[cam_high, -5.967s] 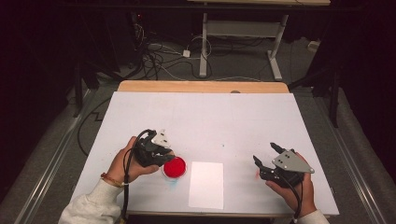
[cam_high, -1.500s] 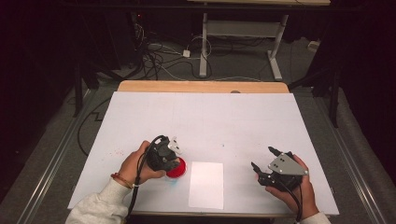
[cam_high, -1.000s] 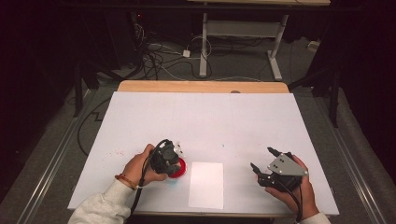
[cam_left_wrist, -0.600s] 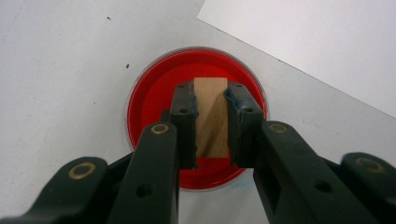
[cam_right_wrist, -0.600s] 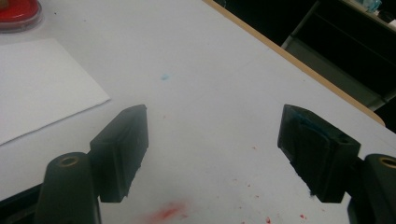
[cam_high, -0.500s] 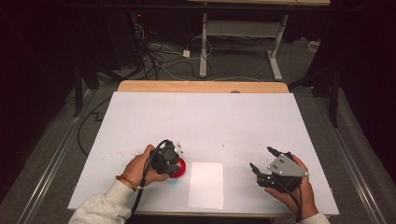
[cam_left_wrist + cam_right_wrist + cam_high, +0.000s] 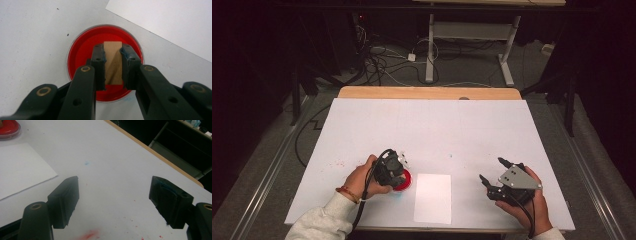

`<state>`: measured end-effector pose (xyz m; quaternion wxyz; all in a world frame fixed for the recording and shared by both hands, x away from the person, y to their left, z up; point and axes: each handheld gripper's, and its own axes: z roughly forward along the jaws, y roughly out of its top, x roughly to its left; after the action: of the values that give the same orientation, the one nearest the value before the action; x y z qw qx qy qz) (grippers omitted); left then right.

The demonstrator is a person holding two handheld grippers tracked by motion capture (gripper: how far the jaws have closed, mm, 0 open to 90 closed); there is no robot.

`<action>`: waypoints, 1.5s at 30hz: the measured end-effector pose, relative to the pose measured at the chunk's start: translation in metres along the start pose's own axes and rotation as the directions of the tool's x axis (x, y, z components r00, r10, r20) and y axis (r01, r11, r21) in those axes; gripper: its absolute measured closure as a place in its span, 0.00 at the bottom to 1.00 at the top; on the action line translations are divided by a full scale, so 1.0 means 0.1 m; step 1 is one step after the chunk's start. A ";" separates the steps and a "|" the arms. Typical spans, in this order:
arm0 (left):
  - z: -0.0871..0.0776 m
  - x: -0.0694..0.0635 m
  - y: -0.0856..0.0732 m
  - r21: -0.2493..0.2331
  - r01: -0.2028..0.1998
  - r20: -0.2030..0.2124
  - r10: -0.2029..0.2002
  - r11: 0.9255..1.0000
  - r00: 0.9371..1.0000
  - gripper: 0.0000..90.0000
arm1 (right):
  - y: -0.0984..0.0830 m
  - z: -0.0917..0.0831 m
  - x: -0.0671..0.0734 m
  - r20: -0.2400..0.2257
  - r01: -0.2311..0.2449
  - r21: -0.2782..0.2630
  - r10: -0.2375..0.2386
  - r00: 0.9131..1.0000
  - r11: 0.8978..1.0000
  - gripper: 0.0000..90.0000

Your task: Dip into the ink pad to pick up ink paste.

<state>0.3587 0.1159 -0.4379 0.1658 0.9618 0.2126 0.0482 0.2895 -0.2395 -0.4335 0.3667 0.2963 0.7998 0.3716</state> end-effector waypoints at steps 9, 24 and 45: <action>-0.01 0.05 -0.04 -0.029 0.017 0.034 -0.016 0.999 0.999 0.82 | 0.00 0.00 0.00 -0.002 0.005 0.001 -0.005 1.000 1.000 0.28; -0.33 0.09 -0.16 -0.190 0.046 -0.003 -0.047 0.981 0.999 0.82 | -0.01 -0.03 -0.04 0.006 -0.003 -0.007 0.003 1.000 1.000 0.28; -0.59 -0.03 -0.18 -0.282 0.001 0.009 0.002 0.959 1.000 0.82 | -0.01 -0.02 -0.05 0.008 -0.014 -0.005 0.014 1.000 1.000 0.28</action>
<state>0.3391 0.1475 -0.3882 0.3019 0.9286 0.2026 0.0738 0.2908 -0.2444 -0.4316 0.3678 0.3025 0.7952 0.3752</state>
